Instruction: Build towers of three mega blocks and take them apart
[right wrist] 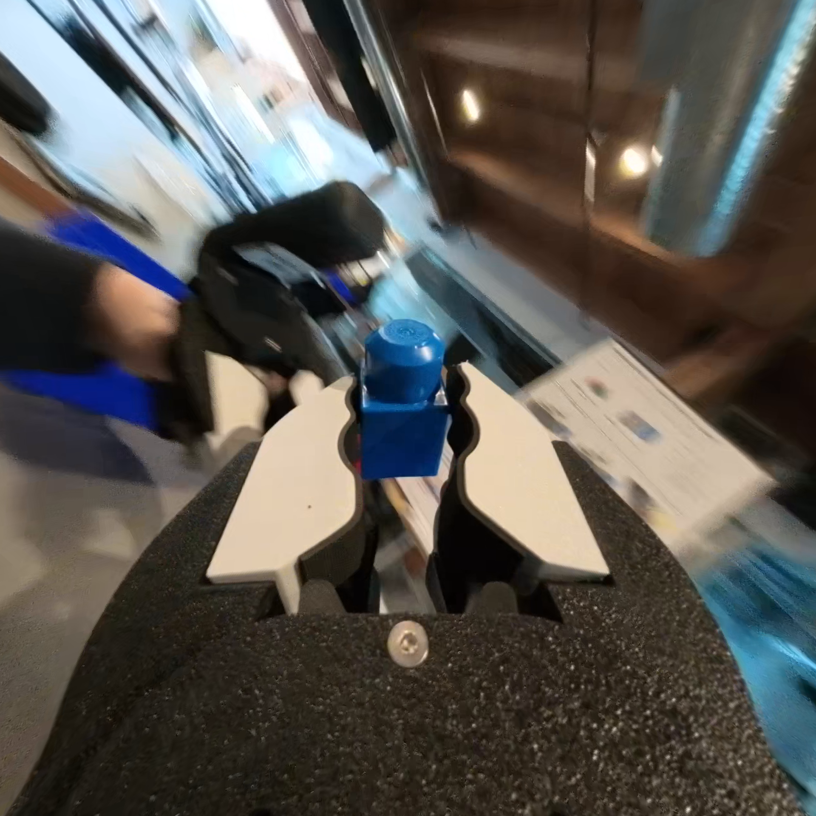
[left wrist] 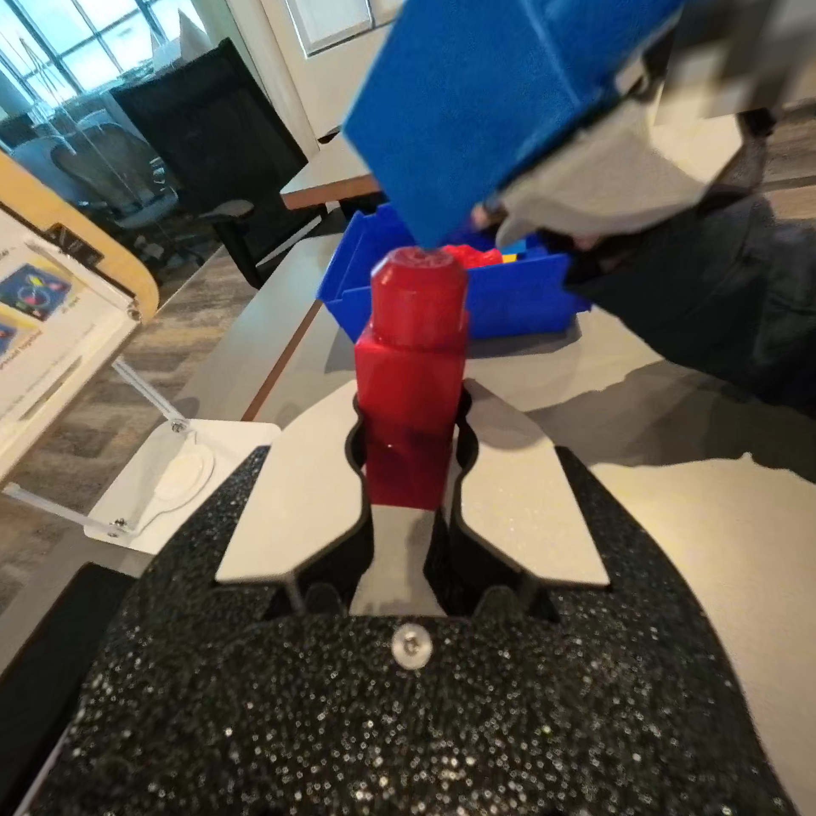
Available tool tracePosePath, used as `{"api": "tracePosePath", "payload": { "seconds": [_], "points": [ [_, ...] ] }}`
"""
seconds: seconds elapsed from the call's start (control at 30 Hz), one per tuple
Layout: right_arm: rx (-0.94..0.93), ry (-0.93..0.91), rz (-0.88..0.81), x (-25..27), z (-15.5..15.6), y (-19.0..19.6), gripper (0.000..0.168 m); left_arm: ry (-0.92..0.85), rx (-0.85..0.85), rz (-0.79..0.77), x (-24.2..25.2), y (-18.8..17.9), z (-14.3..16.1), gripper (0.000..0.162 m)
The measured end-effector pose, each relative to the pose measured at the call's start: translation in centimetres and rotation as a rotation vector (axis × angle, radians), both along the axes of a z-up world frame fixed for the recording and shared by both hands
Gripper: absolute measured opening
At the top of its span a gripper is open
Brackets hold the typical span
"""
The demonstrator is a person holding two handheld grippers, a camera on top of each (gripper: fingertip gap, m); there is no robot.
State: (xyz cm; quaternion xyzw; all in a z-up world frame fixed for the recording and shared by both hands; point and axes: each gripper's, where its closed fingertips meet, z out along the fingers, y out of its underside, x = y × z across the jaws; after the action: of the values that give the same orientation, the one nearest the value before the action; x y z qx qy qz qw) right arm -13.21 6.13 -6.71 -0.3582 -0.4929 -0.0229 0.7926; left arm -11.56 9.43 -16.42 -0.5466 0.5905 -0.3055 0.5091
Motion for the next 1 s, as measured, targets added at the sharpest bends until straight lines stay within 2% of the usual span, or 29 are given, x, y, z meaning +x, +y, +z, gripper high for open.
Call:
{"api": "tracePosePath", "payload": {
  "seconds": [0.1,0.2,0.3,0.37,0.4,0.43,0.5,0.53,0.57,0.63,0.73,0.77,0.83,0.93,1.0],
  "points": [
    [-0.145,0.008,-0.3,5.6,0.0,3.3,0.038,-0.025,0.026,0.023,-0.4,0.9,0.1,0.038],
    [-0.515,-0.109,-0.771,16.7,-5.6,6.3,0.038,-0.08,0.071,0.025,-0.4,0.8,1.1,0.038],
    [-0.84,-0.204,-1.11,26.4,-12.3,5.2,0.038,-0.105,0.1,0.015,-0.2,0.4,1.6,0.039],
    [-1.036,-0.201,-1.196,29.4,-15.5,3.7,0.038,-0.102,0.109,0.014,0.0,0.3,1.6,0.039],
    [-1.142,-0.152,-1.161,29.4,-16.8,3.1,0.038,-0.101,0.109,0.008,0.1,0.1,1.5,0.039],
    [-1.219,-0.097,-1.142,29.3,-17.6,2.8,0.05,-0.101,0.107,0.005,0.2,0.1,1.5,0.039],
    [-1.275,-0.047,-1.184,29.8,-17.6,2.4,0.086,-0.096,0.102,-0.004,0.4,-0.1,1.3,0.039],
    [-1.252,-0.031,-1.132,28.8,-16.8,2.7,0.097,-0.095,0.101,-0.007,0.5,-0.2,1.3,0.039],
    [-1.198,-0.017,-1.005,26.4,-15.5,3.3,0.102,-0.095,0.101,-0.015,0.6,-0.3,1.2,0.039],
    [-1.051,-0.029,-0.614,18.8,-11.6,3.5,0.093,-0.089,0.102,-0.043,0.9,-0.9,1.2,0.039],
    [-0.837,-0.099,-0.084,7.6,-6.5,0.3,0.081,-0.054,0.116,-0.081,1.4,-1.8,0.7,0.039],
    [-0.795,-0.128,-0.001,5.3,-5.9,-0.6,0.079,-0.032,0.126,-0.091,1.5,-2.1,0.3,0.039],
    [-0.755,-0.205,0.016,2.8,-6.4,-0.8,0.071,0.013,0.15,-0.108,1.7,-2.4,-0.3,0.039],
    [-0.741,-0.264,0.024,1.3,-7.7,-0.2,0.056,0.034,0.159,-0.162,2.0,-3.5,-0.6,0.039],
    [-0.768,-0.259,0.117,0.6,-7.9,-0.7,0.043,0.021,0.156,-0.165,2.0,-3.7,-0.4,0.039]
  ]
}}
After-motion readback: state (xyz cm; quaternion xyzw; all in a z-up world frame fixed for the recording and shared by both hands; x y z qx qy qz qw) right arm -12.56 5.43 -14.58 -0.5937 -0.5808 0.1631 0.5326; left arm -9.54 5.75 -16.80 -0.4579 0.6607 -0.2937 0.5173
